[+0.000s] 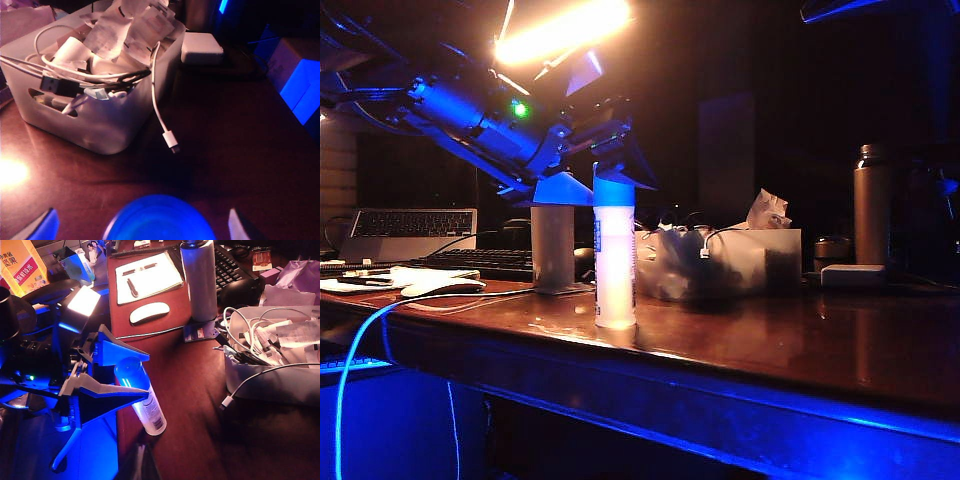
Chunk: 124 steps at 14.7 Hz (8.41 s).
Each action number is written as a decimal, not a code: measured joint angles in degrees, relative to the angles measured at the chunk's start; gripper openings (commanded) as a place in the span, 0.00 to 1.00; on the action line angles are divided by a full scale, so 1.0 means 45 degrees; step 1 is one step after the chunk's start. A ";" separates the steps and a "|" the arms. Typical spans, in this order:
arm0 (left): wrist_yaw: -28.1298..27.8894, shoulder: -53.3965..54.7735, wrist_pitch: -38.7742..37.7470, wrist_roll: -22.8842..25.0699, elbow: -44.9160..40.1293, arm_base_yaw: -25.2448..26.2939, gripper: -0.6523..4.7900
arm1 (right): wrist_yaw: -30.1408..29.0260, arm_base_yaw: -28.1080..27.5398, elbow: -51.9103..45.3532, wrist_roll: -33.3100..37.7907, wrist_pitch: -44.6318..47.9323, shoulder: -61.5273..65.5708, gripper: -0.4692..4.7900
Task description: Pick up the liquid glue and place it into the translucent box.
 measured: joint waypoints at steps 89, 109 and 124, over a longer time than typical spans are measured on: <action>-0.3011 -1.3299 -1.1827 -0.0039 -0.2312 -0.6528 0.11 | 0.6547 0.0000 -0.9802 0.0933 0.0578 -1.1332 0.09; -0.2458 -1.5174 -0.1719 0.1243 -1.0749 -0.5353 0.11 | 0.6761 0.0000 -1.0739 0.0942 0.0238 -1.1327 0.09; -0.2438 -2.0876 -0.6912 0.0738 -1.1055 0.2866 0.11 | 0.6815 -0.0005 -1.0739 0.0942 0.0238 -1.1332 0.09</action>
